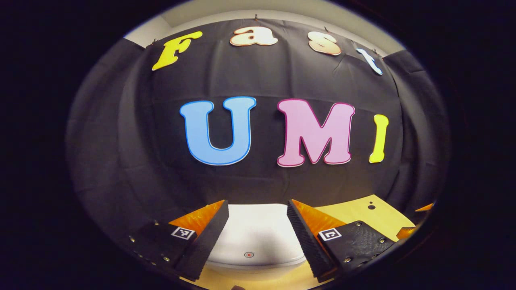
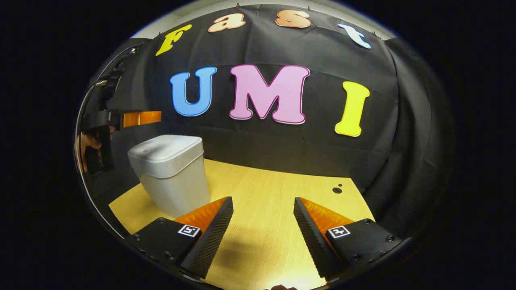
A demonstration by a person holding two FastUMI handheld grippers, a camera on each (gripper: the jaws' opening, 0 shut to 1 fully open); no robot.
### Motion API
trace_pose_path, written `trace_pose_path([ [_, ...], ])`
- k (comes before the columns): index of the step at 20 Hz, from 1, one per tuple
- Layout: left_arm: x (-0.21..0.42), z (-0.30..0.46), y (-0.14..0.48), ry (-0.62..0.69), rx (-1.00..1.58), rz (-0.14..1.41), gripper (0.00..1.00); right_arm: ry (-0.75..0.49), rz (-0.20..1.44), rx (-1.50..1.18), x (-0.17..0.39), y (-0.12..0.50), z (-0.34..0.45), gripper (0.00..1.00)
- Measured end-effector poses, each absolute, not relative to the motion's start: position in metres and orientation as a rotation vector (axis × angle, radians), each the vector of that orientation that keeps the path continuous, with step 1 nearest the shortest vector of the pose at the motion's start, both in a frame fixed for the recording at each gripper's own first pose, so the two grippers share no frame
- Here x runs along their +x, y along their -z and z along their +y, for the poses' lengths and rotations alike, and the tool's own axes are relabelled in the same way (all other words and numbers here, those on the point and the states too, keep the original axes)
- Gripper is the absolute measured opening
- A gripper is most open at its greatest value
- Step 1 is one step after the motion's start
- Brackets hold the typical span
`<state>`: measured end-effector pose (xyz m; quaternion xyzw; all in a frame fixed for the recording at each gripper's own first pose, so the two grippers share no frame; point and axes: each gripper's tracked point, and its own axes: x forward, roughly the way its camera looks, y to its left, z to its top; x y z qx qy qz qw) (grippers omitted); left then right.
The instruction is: Press the lid of the desktop garbage bin to open it, pick up the crumpled paper on the desktop and throw it into the bin, then pick up the pop can on the desktop and drop it into the bin, and finally close the garbage bin lid.
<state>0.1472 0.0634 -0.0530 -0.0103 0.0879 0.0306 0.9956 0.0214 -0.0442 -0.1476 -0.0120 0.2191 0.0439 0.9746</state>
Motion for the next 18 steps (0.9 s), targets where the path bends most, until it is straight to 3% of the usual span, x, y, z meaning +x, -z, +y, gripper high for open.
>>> trace_pose_path([
  [7, 0.116, 0.012, -0.011, -0.034, -0.064, 0.079, 0.96, -0.071, 0.3, 0.013, 0.033, 0.076, -0.044, 0.98],
  [13, 0.045, -0.029, 0.003, -0.011, -0.145, 0.122, 0.96, -0.071, 0.071, 0.031, 0.016, -0.016, -0.034, 0.98],
  [18, 0.029, -0.022, 0.004, -0.012, -0.132, 0.109, 0.96, -0.09, 0.064, 0.056, 0.008, -0.018, -0.025, 0.98],
])
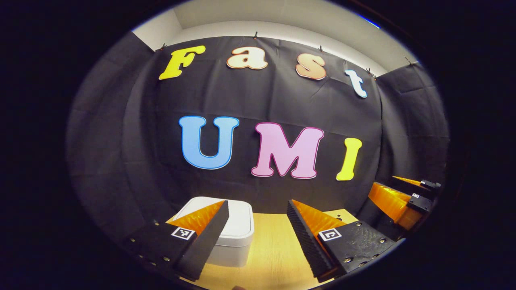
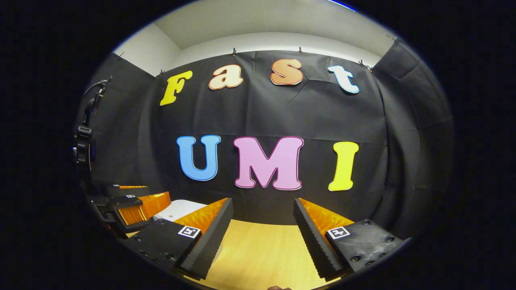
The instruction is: Press the lid of the desktop garbage bin to open it, pick up the crumpled paper on the desktop and throw it into the bin, then pick up the pop can on the desktop and drop it into the bin, and finally close the garbage bin lid.
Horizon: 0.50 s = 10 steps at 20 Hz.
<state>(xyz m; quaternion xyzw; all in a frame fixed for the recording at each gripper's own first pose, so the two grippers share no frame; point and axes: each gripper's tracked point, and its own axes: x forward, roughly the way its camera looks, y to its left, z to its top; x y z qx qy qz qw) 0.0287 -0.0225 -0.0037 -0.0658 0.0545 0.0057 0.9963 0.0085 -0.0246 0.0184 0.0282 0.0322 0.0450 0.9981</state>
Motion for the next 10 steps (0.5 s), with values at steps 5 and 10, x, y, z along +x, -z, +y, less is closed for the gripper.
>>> trace_pose_path([
  [5, 0.029, -0.012, -0.008, -0.021, -0.089, 0.068, 0.96, -0.057, 0.075, 0.025, 0.007, -0.011, -0.03, 0.98],
  [10, 0.022, -0.015, -0.013, -0.005, -0.114, 0.049, 0.96, -0.062, 0.063, -0.005, 0.0, -0.015, -0.021, 0.98],
])
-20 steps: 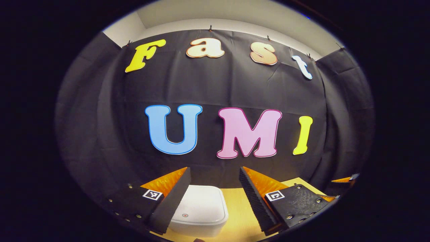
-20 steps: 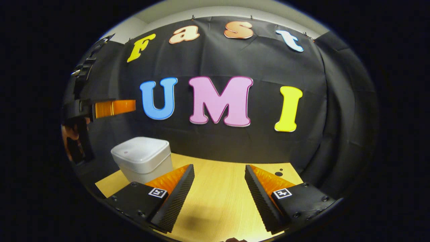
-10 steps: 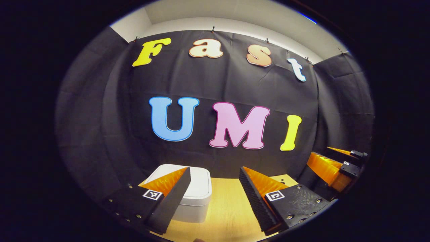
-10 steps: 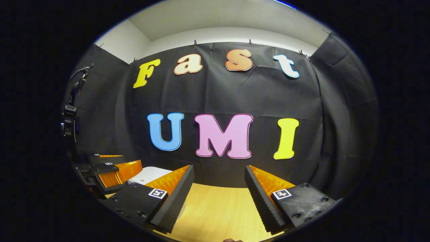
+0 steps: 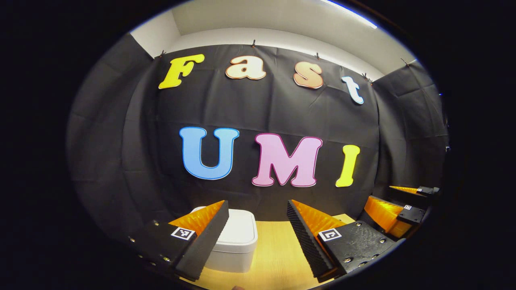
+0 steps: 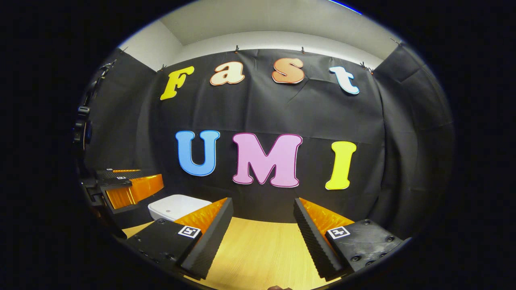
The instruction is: Press the lid of the desktop garbage bin to open it, pick up the crumpled paper on the desktop and throw it into the bin, then pick up the pop can on the desktop and drop it into the bin, and finally close the garbage bin lid.
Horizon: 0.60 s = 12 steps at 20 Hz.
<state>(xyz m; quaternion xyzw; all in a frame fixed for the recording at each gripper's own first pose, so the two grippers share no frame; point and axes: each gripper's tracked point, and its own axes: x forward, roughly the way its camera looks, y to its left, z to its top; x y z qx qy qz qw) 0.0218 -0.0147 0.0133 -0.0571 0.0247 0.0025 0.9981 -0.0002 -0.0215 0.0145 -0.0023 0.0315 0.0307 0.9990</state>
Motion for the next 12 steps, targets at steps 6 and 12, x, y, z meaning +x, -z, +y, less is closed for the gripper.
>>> trace_pose_path([
  [6, 0.013, -0.009, -0.019, -0.006, -0.105, 0.028, 0.96, -0.057, 0.061, -0.025, -0.01, -0.015, -0.015, 0.98],
  [12, 0.006, -0.011, -0.026, 0.009, -0.1, 0.015, 0.96, -0.036, 0.072, -0.03, -0.019, -0.012, -0.017, 0.98],
])
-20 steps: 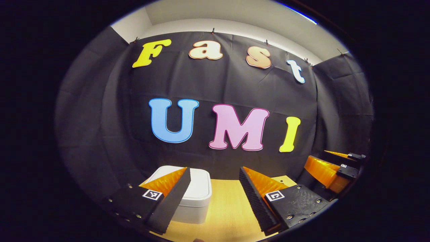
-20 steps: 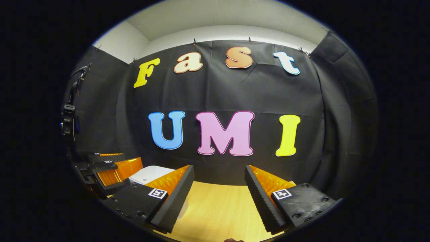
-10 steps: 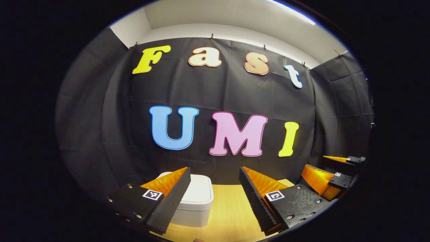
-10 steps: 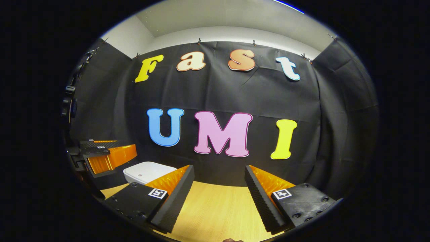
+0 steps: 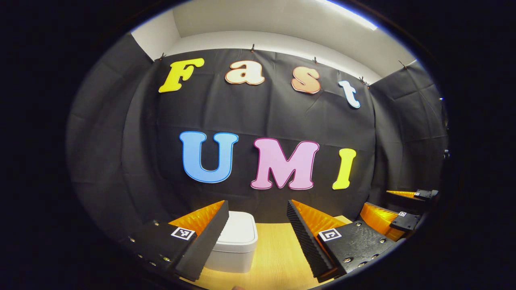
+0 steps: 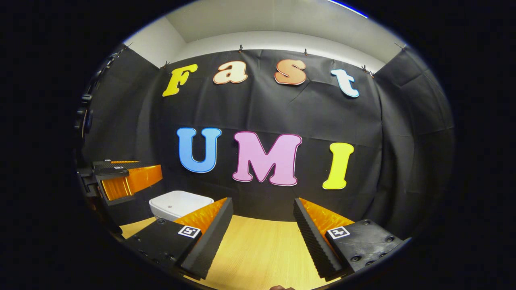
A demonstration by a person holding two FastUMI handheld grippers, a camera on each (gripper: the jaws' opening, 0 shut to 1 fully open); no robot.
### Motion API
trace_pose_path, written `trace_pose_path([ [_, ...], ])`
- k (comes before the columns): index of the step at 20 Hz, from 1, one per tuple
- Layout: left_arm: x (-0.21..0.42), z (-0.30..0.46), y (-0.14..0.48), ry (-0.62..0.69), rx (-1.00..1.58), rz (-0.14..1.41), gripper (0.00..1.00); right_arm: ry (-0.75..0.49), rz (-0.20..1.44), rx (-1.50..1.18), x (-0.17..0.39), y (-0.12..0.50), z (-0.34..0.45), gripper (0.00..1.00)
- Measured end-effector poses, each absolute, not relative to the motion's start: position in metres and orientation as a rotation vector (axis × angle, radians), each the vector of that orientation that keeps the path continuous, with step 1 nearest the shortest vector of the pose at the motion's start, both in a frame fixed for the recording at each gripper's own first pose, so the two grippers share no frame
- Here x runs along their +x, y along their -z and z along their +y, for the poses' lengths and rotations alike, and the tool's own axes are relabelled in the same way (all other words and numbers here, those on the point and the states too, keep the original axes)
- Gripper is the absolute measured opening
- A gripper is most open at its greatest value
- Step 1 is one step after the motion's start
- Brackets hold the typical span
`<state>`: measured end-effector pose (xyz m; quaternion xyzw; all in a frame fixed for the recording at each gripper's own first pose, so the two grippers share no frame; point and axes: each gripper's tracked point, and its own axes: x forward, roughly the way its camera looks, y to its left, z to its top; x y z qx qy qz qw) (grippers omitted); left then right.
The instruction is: Press the lid of the desktop garbage bin to open it, pick up the crumpled paper on the desktop and throw it into the bin, then pick up the pop can on the desktop and drop it into the bin, and finally close the garbage bin lid.
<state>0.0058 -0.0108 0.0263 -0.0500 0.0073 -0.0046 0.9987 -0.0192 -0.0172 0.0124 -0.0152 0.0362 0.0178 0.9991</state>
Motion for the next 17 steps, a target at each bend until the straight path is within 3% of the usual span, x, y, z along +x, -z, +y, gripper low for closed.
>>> trace_pose_path([
  [17, -0.021, -0.027, -0.04, 0.013, -0.101, -0.006, 0.96, -0.05, 0.062, -0.033, -0.046, -0.023, -0.023, 0.98],
])
